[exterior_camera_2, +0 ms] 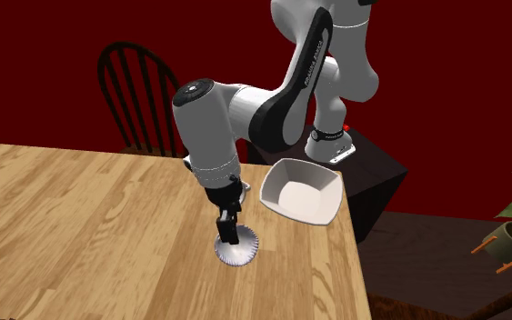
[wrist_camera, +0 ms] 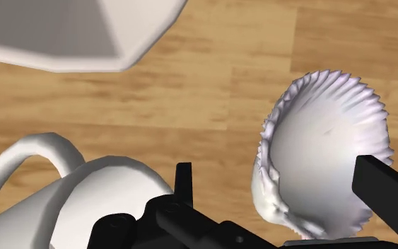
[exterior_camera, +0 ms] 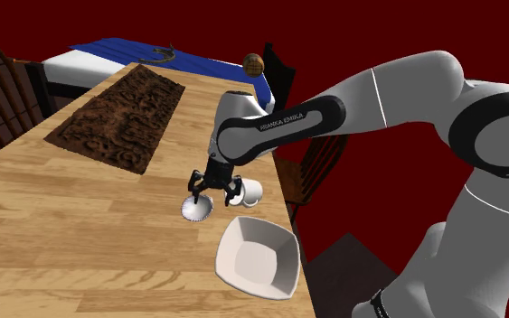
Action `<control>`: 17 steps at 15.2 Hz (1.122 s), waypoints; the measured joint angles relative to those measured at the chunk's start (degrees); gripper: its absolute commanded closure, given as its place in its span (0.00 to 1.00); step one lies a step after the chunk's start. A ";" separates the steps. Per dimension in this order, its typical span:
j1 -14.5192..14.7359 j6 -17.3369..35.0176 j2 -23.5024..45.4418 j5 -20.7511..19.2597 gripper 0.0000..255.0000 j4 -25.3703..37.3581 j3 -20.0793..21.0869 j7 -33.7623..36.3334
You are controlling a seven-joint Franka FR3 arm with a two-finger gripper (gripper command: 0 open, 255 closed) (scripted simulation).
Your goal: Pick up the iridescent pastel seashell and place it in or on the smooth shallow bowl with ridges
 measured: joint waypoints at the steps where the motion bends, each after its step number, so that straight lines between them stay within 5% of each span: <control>1: 0.04 0.37 0.07 0.05 0.00 -0.16 0.05 -0.06; 6: 0.05 0.64 0.14 0.06 0.00 -0.29 0.10 -0.08; 7: 0.03 0.60 0.11 0.06 1.00 -0.30 0.09 -0.09; 17: 0.05 0.44 -0.02 0.05 1.00 0.10 0.16 -0.11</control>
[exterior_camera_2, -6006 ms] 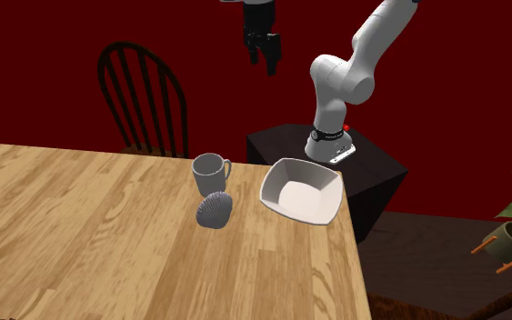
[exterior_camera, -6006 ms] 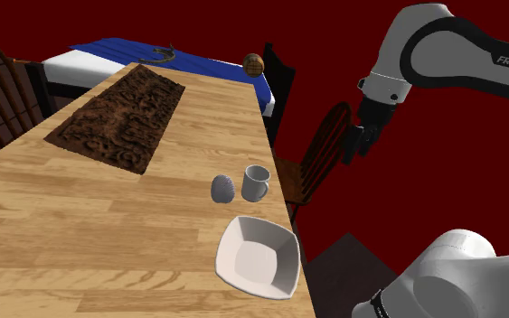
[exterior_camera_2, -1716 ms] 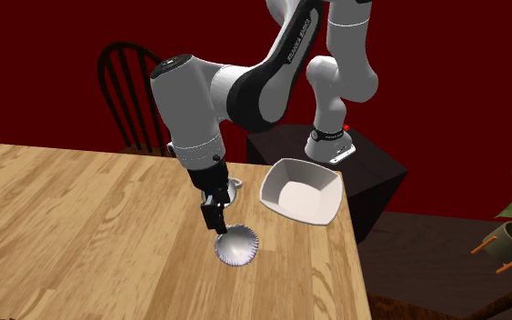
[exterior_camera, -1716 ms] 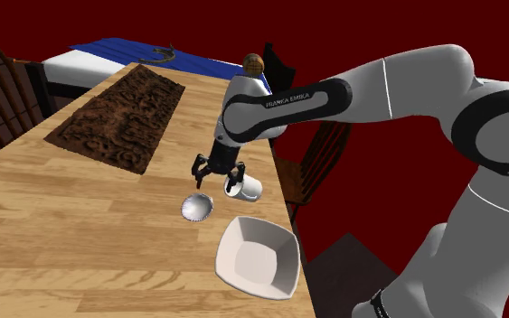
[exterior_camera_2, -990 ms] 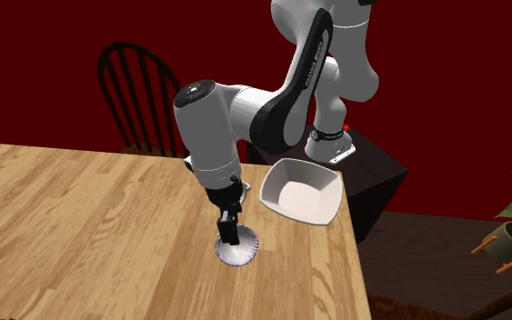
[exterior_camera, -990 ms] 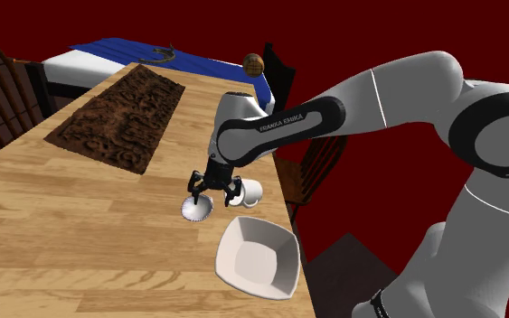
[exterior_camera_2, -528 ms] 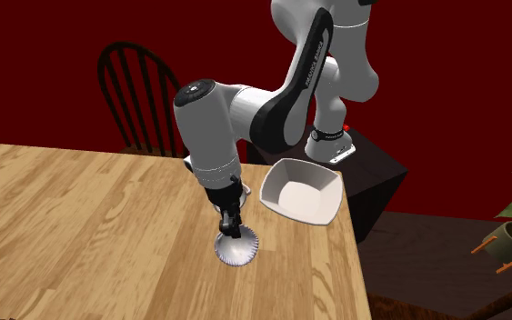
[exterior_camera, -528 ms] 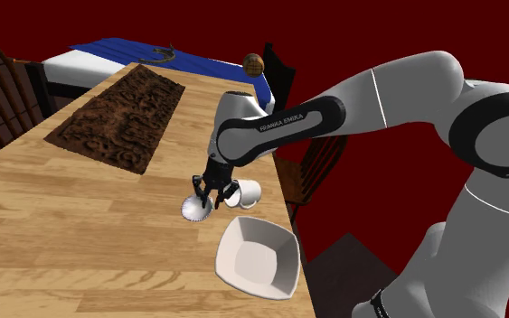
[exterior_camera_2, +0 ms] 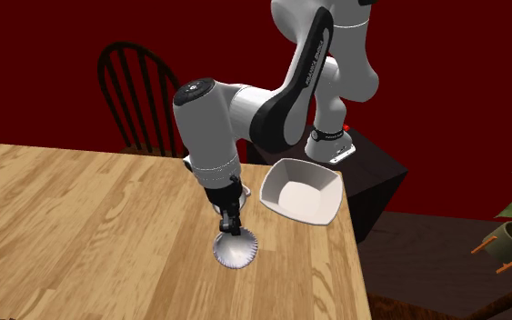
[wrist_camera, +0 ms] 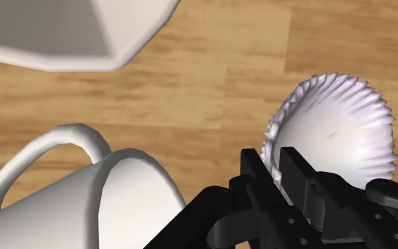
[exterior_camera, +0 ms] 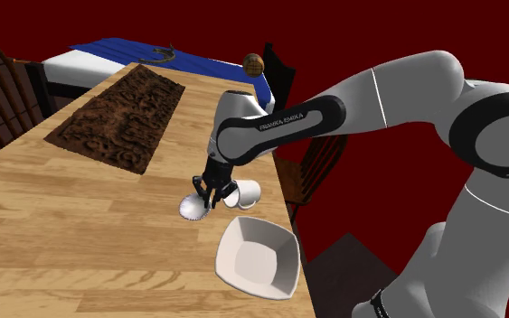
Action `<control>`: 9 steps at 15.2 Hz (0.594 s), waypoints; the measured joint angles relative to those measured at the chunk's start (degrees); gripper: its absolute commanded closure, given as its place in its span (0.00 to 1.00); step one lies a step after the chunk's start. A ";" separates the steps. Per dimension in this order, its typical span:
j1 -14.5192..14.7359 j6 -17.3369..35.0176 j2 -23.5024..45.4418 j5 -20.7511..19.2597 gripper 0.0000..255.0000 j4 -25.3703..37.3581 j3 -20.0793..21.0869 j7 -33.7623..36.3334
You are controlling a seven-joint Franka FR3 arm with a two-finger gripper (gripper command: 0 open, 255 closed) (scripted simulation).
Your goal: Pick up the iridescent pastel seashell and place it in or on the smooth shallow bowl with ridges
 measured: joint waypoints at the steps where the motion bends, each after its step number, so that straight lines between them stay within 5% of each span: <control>1: -0.01 -0.22 -0.15 -0.02 1.00 -0.04 -0.01 0.07; 9: -0.25 -5.42 -3.01 -0.35 1.00 1.90 -0.21 0.94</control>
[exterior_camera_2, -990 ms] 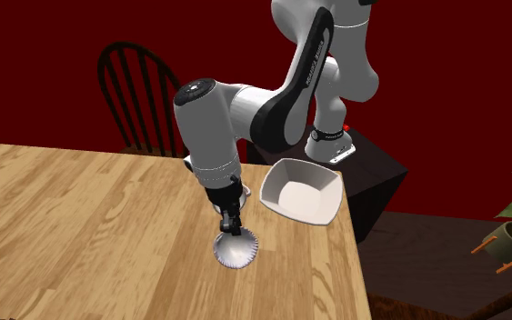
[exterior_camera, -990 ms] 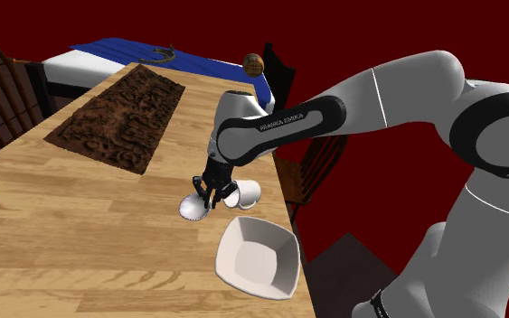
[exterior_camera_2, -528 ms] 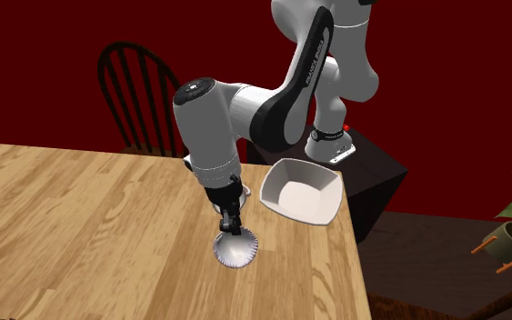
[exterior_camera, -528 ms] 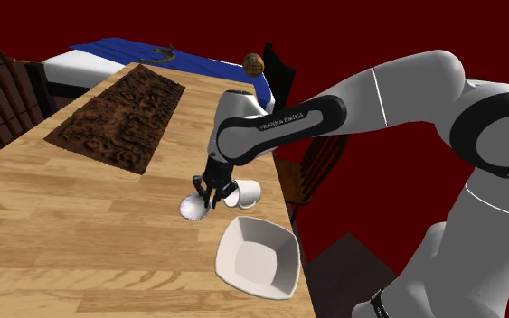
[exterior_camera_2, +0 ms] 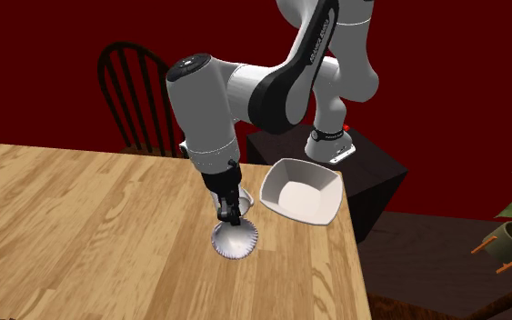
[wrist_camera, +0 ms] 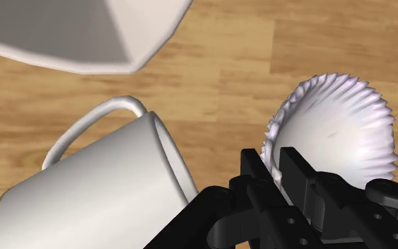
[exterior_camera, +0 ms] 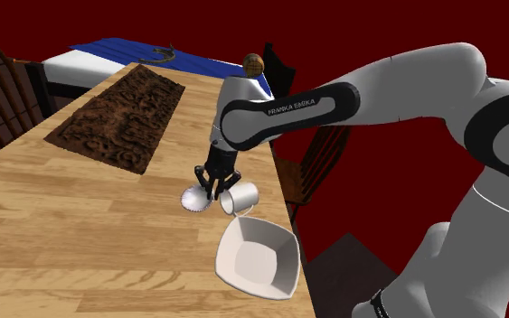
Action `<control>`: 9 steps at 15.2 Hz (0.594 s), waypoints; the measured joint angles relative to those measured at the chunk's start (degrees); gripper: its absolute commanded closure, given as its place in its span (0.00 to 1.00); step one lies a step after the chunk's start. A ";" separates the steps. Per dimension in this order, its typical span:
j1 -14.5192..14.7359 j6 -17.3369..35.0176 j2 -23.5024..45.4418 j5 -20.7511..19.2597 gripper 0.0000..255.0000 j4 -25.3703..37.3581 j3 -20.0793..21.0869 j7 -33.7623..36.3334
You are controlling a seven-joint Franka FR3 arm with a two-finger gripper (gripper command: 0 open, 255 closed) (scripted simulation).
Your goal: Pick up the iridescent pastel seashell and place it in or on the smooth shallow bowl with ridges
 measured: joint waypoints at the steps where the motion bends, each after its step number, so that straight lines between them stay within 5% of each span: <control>1: 0.02 -0.57 -0.40 -0.02 1.00 0.18 0.02 0.15; 9: -0.08 -6.22 -2.66 -0.34 1.00 3.65 -0.05 1.12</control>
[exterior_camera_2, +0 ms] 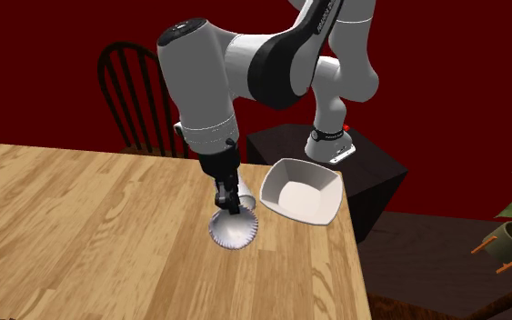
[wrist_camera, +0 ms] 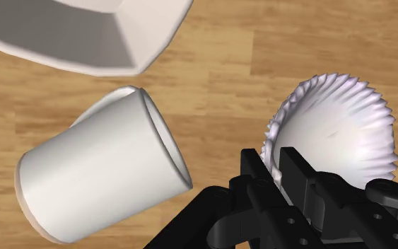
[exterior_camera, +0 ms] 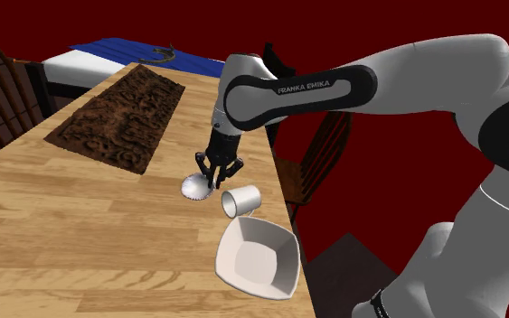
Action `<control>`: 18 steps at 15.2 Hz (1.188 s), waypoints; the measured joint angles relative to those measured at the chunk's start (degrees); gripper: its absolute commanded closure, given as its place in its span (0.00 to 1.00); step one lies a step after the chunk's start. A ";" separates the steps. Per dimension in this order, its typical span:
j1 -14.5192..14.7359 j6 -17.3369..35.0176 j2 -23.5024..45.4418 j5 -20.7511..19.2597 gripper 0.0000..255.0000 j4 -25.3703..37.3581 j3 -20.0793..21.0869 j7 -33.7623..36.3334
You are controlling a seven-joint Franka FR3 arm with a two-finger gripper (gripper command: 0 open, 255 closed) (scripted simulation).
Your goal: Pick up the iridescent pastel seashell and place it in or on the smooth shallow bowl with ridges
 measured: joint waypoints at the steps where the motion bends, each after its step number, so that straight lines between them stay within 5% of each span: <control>1: -0.06 -0.62 -0.26 -0.02 1.00 0.34 -0.04 0.01; 7: -0.09 -3.89 -2.53 -0.02 1.00 1.39 -0.03 0.59; 18: 1.35 -3.76 -26.71 3.40 1.00 -22.68 0.89 1.09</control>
